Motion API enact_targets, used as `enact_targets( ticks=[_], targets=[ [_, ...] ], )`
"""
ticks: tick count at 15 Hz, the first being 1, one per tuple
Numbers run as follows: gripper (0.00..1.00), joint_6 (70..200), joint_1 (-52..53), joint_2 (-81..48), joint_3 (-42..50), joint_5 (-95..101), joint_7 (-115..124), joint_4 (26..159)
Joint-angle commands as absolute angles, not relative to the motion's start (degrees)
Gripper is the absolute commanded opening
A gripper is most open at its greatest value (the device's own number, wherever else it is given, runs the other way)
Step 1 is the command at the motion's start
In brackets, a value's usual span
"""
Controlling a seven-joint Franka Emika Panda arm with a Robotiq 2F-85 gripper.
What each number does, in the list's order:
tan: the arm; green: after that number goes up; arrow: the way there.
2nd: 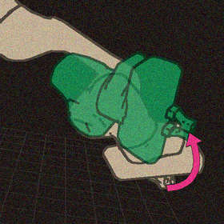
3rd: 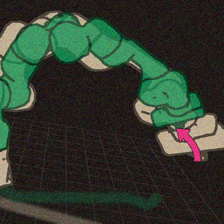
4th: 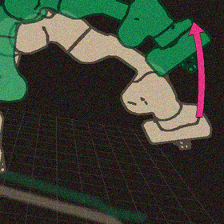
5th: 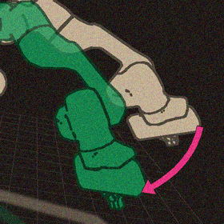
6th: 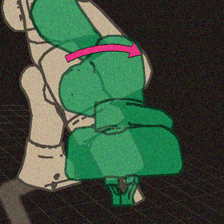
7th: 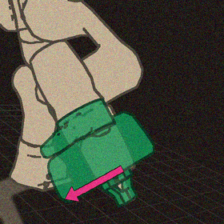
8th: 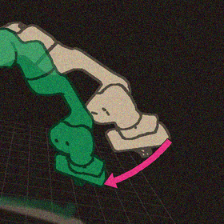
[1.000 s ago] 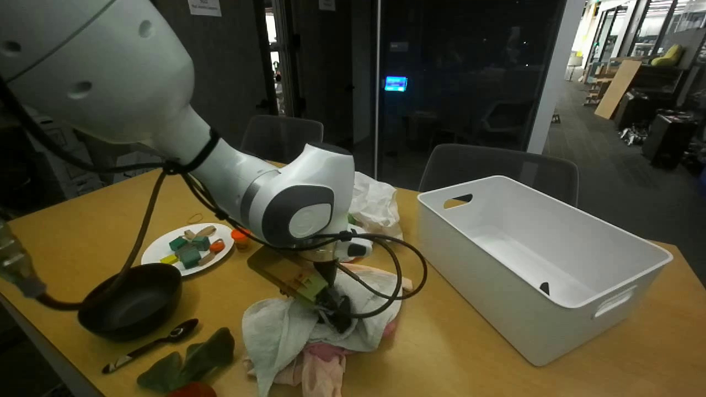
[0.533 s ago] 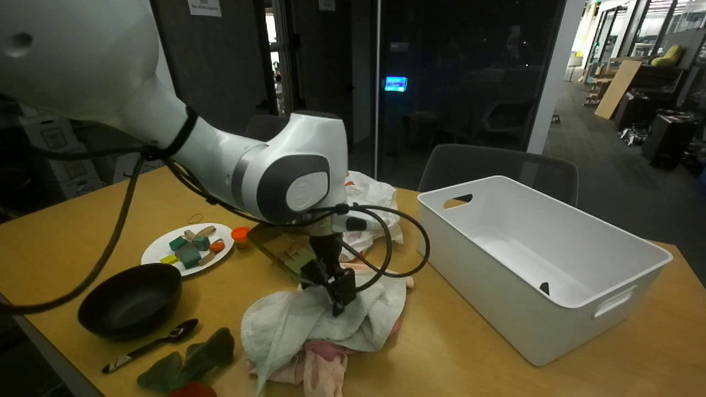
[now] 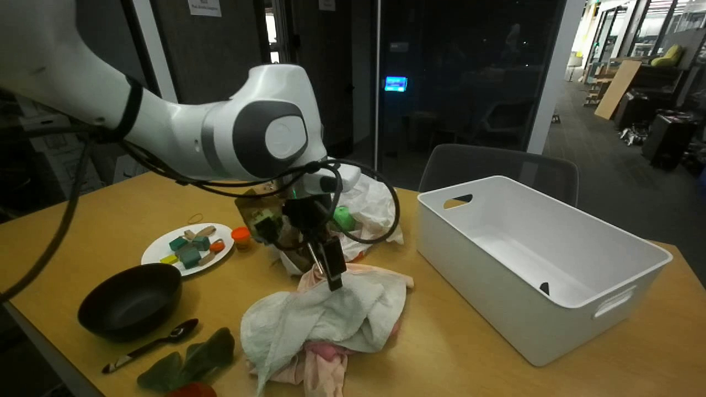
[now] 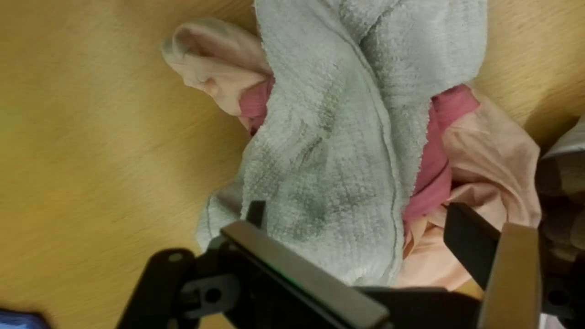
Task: Stack up the shirts on the table
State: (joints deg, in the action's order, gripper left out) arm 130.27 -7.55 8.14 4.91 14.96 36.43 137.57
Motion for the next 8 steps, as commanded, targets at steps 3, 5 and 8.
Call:
enact_targets(
  ticks=[3,5,8],
  targets=[
    [1.0,127.1,-7.9,8.5,3.4,17.8,41.2,137.1],
    [1.0,127.2,-7.9,8.2,3.5,17.8,41.2,137.1],
    [1.0,127.2,-7.9,8.1,3.6,17.8,41.2,137.1]
  ],
)
